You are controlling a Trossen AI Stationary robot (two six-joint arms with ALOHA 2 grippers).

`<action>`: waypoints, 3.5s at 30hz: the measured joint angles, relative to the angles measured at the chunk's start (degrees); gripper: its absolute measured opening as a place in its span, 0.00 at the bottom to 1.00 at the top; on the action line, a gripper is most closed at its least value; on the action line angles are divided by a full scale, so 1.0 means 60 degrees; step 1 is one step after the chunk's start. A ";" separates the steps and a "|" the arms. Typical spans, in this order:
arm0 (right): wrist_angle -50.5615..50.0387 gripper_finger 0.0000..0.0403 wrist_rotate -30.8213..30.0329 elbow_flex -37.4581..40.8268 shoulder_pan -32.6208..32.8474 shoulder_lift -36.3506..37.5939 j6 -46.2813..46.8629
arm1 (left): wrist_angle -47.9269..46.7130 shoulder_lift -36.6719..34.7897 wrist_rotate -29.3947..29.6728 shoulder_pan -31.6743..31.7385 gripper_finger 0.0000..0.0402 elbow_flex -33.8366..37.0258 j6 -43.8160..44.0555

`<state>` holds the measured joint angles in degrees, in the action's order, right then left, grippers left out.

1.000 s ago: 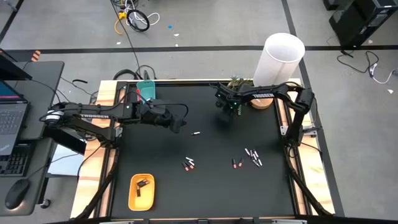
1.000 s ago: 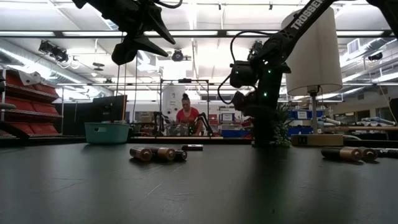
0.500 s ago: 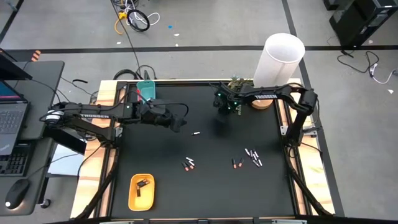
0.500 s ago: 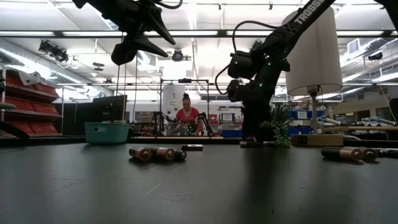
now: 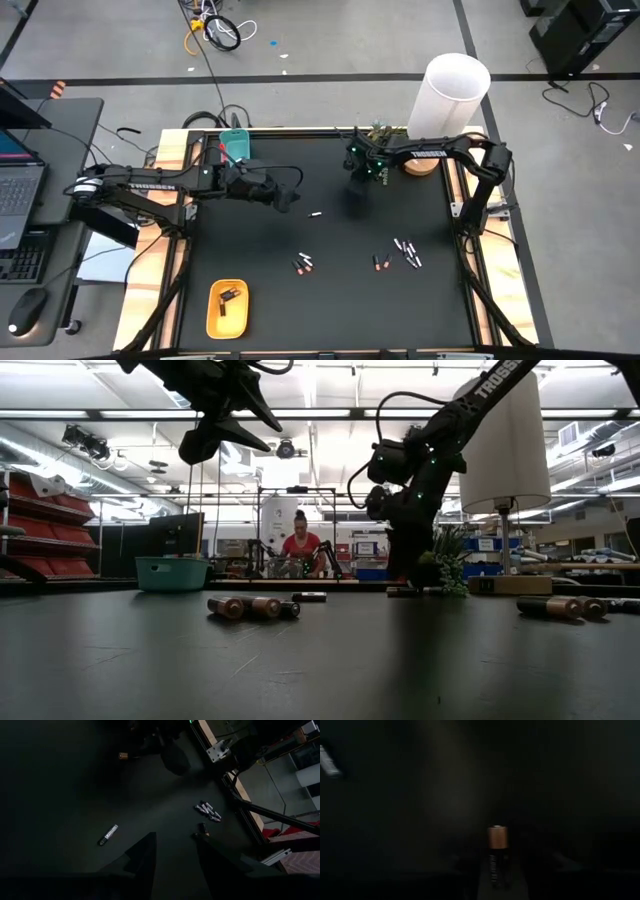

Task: Sort batteries
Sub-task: Put the black battery into the yellow bin

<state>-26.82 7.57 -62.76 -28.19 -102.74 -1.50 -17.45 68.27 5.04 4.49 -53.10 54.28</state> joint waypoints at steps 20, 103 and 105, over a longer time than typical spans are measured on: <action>0.1345 0.33 -0.0045 0.1180 0.0249 -0.0025 -0.0284 | -0.0001 0.0000 0.0007 0.0000 0.39 0.0000 0.0000; 0.4062 0.06 0.0393 0.2630 0.0599 0.0874 -0.1960 | 0.0239 0.0000 0.0450 -0.0015 0.39 0.0000 0.0029; 0.4019 0.06 0.0386 0.2527 0.0608 0.0874 -0.1963 | 0.0232 0.0000 0.0448 -0.0015 0.39 0.0000 0.0029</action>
<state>-2.71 9.89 -47.60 -24.54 -97.49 -13.28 -16.05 68.27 7.73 4.40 -53.10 54.46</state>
